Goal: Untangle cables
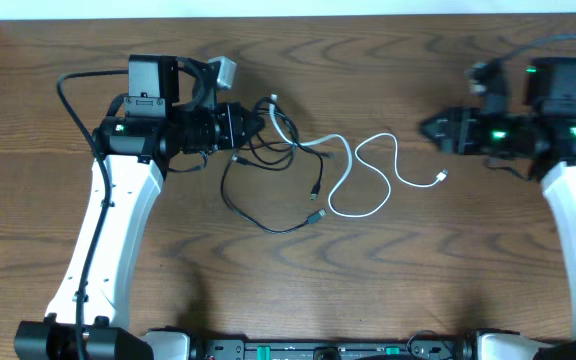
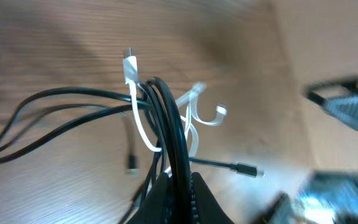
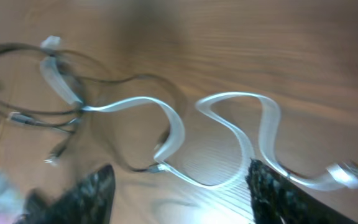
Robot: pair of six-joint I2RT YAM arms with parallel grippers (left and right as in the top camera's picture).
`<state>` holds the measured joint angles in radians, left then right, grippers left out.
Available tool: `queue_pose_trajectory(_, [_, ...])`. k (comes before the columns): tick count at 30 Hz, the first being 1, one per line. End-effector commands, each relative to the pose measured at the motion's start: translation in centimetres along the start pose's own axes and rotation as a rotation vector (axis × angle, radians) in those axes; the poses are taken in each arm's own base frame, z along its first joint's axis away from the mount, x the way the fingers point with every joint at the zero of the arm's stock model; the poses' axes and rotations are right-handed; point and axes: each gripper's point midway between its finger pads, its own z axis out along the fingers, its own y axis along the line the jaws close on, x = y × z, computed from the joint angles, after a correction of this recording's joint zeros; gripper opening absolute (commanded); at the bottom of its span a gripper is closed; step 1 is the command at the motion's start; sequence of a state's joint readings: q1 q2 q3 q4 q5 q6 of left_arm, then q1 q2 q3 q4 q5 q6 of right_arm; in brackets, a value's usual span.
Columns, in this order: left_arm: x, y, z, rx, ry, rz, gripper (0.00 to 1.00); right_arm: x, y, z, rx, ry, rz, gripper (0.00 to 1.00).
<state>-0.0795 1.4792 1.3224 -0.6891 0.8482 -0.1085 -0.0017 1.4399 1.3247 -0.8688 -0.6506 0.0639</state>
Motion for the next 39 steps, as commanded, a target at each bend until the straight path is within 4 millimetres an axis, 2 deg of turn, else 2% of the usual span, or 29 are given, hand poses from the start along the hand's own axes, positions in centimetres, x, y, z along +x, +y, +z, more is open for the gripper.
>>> queue_pose_trajectory(1, [0.5, -3.6, -0.7, 0.203, 0.021, 0.102, 0.07, 0.8, 5.7, 1.7, -0.184, 0.039, -0.153, 0.79])
queue_pose_trajectory(2, [0.5, -4.0, -0.8, 0.228, 0.025, 0.100, 0.07, 1.3, 7.9, 3.0, -0.227, 0.056, -0.195, 0.80])
queue_pose_trajectory(3, [0.7, -4.4, -0.8, 0.248, 0.032, 0.090, 0.07, 1.6, 8.8, 3.7, -0.241, 0.070, -0.204, 0.80])
queue_pose_trajectory(5, [1.0, -4.3, -0.8, 0.245, 0.047, 0.054, 0.08, 1.9, 9.2, 4.6, -0.231, 0.087, -0.206, 0.79])
queue_pose_trajectory(7, [1.7, -4.2, -0.9, 0.241, 0.074, 0.010, 0.08, 2.5, 8.7, 6.4, -0.192, 0.124, -0.179, 0.80])
queue_pose_trajectory(9, [2.1, -4.2, -0.9, 0.240, 0.089, -0.010, 0.07, 3.3, 8.3, 8.0, -0.194, 0.170, -0.173, 0.75])
queue_pose_trajectory(13, [2.1, -5.0, -1.2, 0.292, 0.091, -0.009, 0.07, 5.9, 7.7, 10.6, -0.300, 0.286, -0.245, 0.69])
queue_pose_trajectory(15, [2.0, -5.7, -1.4, 0.332, 0.091, -0.006, 0.08, 6.4, 7.2, 11.3, -0.331, 0.303, -0.275, 0.70])
queue_pose_trajectory(18, [2.1, -6.6, -1.7, 0.389, 0.096, -0.011, 0.08, 7.0, 7.5, 11.9, -0.410, 0.310, -0.350, 0.73])
queue_pose_trajectory(22, [1.9, -6.7, -1.8, 0.394, 0.099, -0.049, 0.08, 7.3, 6.8, 13.1, -0.416, 0.319, -0.369, 0.64])
queue_pose_trajectory(24, [1.2, -6.5, -1.9, 0.391, 0.082, -0.070, 0.08, 7.6, 6.5, 13.7, -0.424, 0.331, -0.365, 0.63])
queue_pose_trajectory(28, [-0.3, -5.7, -2.6, 0.380, 0.036, -0.119, 0.08, 7.1, 7.1, 12.9, -0.508, 0.294, -0.400, 0.66])
queue_pose_trajectory(31, [-0.9, -4.8, -3.2, 0.367, 0.009, -0.144, 0.09, 5.4, 6.3, 11.6, -0.555, 0.229, -0.358, 0.72])
queue_pose_trajectory(33, [-1.1, -4.6, -3.3, 0.364, 0.005, -0.165, 0.12, 3.5, 5.5, 10.2, -0.610, 0.152, -0.328, 0.76])
queue_pose_trajectory(36, [-1.1, -4.6, -3.3, 0.364, 0.006, -0.173, 0.13, 1.4, 5.8, 8.0, -0.733, 0.050, -0.318, 0.83])
queue_pose_trajectory(39, [-1.2, -4.4, -3.3, 0.353, 0.008, -0.215, 0.13, 1.9, 7.1, 8.3, -0.773, 0.053, -0.362, 0.85])
